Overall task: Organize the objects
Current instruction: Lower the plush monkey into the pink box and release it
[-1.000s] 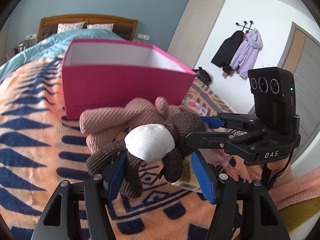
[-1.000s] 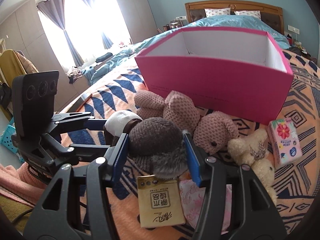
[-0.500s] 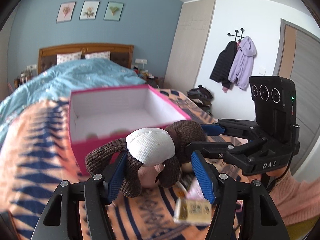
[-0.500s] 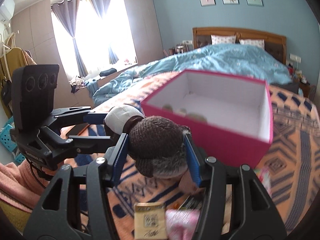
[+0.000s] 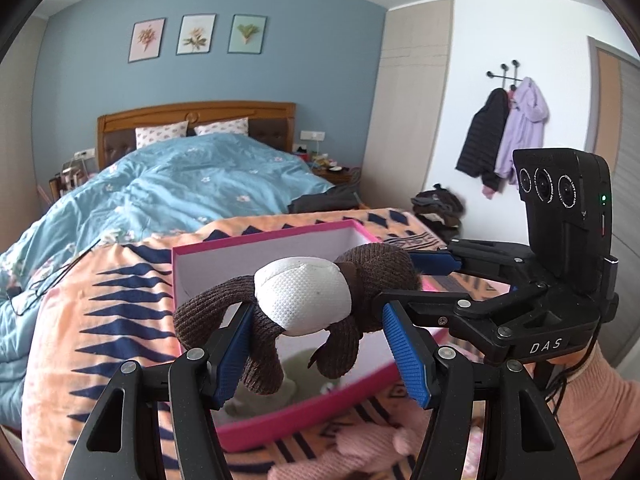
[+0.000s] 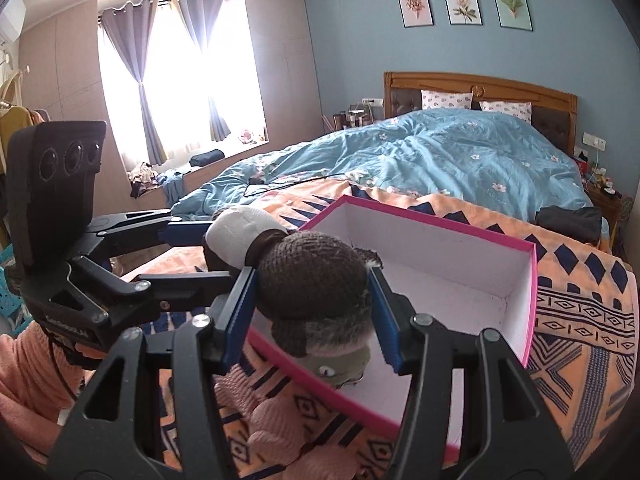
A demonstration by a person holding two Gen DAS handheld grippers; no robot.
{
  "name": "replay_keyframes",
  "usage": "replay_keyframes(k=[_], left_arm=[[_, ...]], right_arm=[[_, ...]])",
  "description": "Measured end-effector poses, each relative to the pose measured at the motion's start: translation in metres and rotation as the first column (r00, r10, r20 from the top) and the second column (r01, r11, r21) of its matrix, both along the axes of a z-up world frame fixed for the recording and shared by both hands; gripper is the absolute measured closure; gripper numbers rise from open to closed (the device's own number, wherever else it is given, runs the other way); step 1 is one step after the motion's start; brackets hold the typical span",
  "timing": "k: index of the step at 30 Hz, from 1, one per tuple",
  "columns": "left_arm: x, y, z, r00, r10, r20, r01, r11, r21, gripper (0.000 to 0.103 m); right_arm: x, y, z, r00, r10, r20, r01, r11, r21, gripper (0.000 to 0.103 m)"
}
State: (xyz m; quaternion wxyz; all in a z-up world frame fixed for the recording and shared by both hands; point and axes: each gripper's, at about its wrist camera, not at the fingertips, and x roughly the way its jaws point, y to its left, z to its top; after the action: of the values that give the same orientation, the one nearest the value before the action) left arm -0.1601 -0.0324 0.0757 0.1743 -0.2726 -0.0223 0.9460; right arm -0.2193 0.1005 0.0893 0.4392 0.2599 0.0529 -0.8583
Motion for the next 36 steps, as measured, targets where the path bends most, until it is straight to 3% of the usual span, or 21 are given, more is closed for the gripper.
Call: replay_keyframes(k=[10,20,26,36], left_arm=[[-0.068,-0.008,-0.036,0.991,0.030,0.129,-0.030,1.000,-0.001,0.038],[-0.091,-0.007,-0.058,0.972,0.094,0.216,-0.083,0.995,-0.061,0.041],[-0.078,-0.009,-0.059,0.975,0.122,0.184,-0.109,0.991,-0.077,0.041],[-0.023,-0.013,-0.041,0.995,0.077,0.066,-0.076,0.997,-0.011,0.034]], right_arm=[[-0.068,-0.015,-0.031,0.993,-0.040,0.109,0.031,0.996,0.081,0.046],[-0.097,-0.040,-0.051,0.980,-0.117,0.159,0.080,0.972,0.223,0.049],[-0.084,-0.032,-0.049,0.981,-0.103,0.164,0.068,0.977,0.203,0.049],[-0.041,-0.004,-0.037,0.986,-0.069,0.151,0.055,0.994,0.096,0.045]])
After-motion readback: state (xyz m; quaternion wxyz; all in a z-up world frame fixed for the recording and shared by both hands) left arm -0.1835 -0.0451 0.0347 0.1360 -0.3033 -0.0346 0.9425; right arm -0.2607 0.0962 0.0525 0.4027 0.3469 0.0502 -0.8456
